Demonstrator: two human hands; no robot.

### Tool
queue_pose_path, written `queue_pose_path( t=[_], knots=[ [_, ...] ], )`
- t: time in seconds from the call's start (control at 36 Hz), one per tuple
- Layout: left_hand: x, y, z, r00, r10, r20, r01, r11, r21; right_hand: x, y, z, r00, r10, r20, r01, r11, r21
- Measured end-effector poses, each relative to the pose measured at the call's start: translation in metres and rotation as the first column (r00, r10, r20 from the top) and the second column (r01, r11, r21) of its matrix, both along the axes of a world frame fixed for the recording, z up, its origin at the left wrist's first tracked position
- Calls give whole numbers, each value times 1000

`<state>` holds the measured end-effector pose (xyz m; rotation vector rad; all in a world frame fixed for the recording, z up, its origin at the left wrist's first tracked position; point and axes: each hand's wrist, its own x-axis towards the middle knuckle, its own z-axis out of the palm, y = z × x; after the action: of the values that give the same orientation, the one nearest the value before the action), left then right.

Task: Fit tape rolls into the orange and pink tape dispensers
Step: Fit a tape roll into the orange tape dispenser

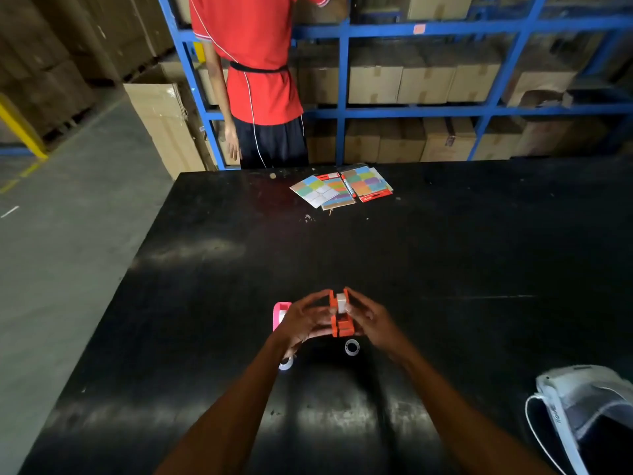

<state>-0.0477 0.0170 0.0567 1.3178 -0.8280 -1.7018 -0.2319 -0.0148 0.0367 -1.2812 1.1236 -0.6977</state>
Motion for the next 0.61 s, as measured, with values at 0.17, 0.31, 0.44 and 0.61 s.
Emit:
queue_pose_path(
  t=[0.17,0.31,0.44,0.61],
  knots=[
    [4,2,0,1000,10,2,-10,1000,-9,3,-1,6,998,66,11,-66,997,28],
    [8,1,1,1000,17,-4,-17,1000,-19,6,-2,11,999,49,19,-49,999,22],
    [10,1,4,999,43,-2,-44,998,-40,9,-7,18,996,77,37,-78,997,22],
    [8,1,10,998,49,28,-46,996,-76,12,-13,21,996,74,51,-75,997,27]
  ],
)
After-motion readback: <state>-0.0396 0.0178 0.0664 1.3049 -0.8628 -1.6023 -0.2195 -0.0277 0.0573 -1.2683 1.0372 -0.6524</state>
